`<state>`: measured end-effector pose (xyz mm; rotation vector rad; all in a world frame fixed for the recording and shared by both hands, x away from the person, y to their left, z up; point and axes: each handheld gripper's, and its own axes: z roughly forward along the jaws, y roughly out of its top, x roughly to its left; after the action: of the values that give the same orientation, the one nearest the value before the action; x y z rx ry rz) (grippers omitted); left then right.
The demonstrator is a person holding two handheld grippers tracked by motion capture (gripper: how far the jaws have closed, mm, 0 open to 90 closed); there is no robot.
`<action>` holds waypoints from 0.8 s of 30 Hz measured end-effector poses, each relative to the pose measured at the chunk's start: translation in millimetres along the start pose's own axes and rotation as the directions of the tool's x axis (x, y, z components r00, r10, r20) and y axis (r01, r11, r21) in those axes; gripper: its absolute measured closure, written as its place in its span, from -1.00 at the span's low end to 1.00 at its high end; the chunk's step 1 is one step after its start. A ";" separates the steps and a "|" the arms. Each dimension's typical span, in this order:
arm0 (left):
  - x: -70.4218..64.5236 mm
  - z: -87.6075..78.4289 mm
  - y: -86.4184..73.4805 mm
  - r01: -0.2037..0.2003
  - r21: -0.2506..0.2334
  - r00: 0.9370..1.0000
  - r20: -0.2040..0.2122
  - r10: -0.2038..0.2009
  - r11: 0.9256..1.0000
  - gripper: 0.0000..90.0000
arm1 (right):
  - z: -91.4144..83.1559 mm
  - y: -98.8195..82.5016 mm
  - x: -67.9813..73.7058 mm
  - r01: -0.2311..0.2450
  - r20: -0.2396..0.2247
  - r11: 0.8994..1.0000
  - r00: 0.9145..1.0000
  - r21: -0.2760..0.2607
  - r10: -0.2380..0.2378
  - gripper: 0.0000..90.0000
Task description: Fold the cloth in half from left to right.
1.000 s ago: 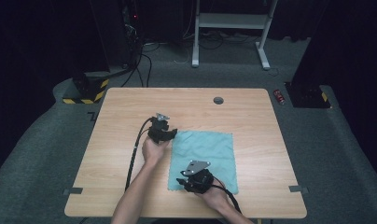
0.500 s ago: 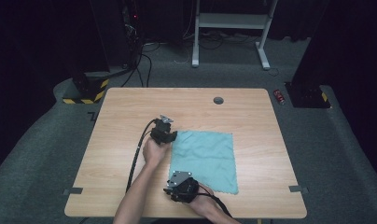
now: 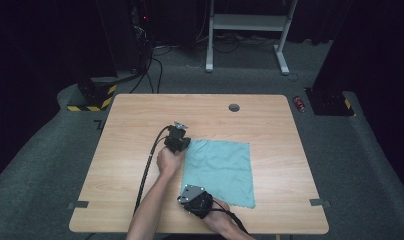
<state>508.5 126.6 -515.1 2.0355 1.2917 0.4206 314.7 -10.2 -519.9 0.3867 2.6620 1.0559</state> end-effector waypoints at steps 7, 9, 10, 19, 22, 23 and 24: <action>12.3 -5.2 0.4 0.054 -0.010 0.998 0.036 -0.054 0.998 1.00 | -3.0 0.6 -0.9 -0.006 -0.004 1.000 1.000 -0.008 0.006 1.00; 13.5 -8.0 1.6 0.053 -0.019 0.998 0.037 -0.052 0.998 1.00 | -4.8 1.4 -1.4 -0.011 -0.005 1.000 1.000 -0.012 0.011 1.00; 13.8 -9.8 2.5 0.055 -0.025 0.998 0.038 -0.054 0.998 1.00 | -5.8 2.0 -1.9 -0.011 -0.004 1.000 1.000 -0.014 0.011 1.00; 29.2 -23.5 3.8 0.074 -0.042 0.997 0.015 -0.073 0.996 1.00 | -9.7 10.9 -4.7 -0.007 -0.007 0.999 1.000 -0.032 0.007 1.00; 37.3 -28.2 4.1 0.103 -0.050 0.995 0.010 -0.103 0.993 1.00 | -7.7 15.6 -4.9 -0.008 -0.010 0.999 1.000 -0.034 0.007 1.00; 40.1 -29.4 3.9 0.106 -0.050 0.994 0.007 -0.105 0.993 1.00 | -7.1 16.8 -5.3 -0.009 -0.012 0.999 1.000 -0.035 0.009 1.00; 42.2 -30.0 3.9 0.101 -0.050 0.995 0.007 -0.101 0.994 1.00 | -6.3 18.8 -6.0 -0.005 -0.011 0.999 1.000 -0.038 0.005 1.00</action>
<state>512.5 174.1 -494.5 1.9189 1.3615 0.3974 321.0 -3.0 -501.6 0.3813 2.6479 1.1116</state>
